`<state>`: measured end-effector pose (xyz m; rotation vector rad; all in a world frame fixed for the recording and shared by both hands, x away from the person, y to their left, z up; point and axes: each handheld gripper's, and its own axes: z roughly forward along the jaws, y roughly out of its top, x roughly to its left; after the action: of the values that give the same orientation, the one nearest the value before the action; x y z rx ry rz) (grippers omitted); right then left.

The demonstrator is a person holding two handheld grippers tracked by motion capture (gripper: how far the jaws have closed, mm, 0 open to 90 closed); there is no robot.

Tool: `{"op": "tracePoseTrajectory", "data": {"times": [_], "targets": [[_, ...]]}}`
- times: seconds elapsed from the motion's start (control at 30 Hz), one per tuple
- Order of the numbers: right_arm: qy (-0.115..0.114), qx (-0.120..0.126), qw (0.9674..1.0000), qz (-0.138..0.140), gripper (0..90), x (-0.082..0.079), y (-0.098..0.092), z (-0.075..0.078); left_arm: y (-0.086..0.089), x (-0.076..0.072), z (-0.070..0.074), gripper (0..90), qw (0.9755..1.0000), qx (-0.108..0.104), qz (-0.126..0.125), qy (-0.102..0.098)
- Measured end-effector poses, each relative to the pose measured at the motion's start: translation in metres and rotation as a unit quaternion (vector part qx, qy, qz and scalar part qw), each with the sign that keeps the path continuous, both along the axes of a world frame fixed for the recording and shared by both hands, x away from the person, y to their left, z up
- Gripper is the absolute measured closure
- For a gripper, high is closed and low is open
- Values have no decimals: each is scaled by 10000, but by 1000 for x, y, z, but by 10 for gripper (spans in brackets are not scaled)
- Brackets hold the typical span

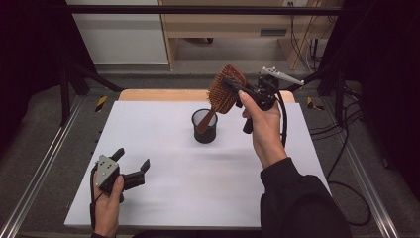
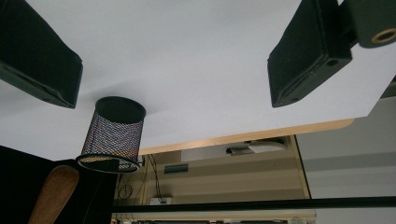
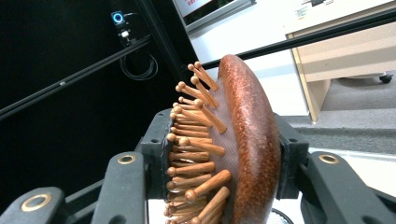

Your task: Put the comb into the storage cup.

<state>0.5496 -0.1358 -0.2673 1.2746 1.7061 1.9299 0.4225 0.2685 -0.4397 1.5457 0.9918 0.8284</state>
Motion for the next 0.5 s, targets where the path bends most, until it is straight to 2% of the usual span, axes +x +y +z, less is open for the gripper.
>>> {"op": "tracePoseTrajectory", "data": {"times": [0.23,0.5], "targets": [[58,59,9999,-95,509,11,0,0,-2,1,0,36,10000,7,-40,-12],[14,-169,9995,-275,509,32,0,0,-2,3,1,36,9999,41,-91,-34]]}}
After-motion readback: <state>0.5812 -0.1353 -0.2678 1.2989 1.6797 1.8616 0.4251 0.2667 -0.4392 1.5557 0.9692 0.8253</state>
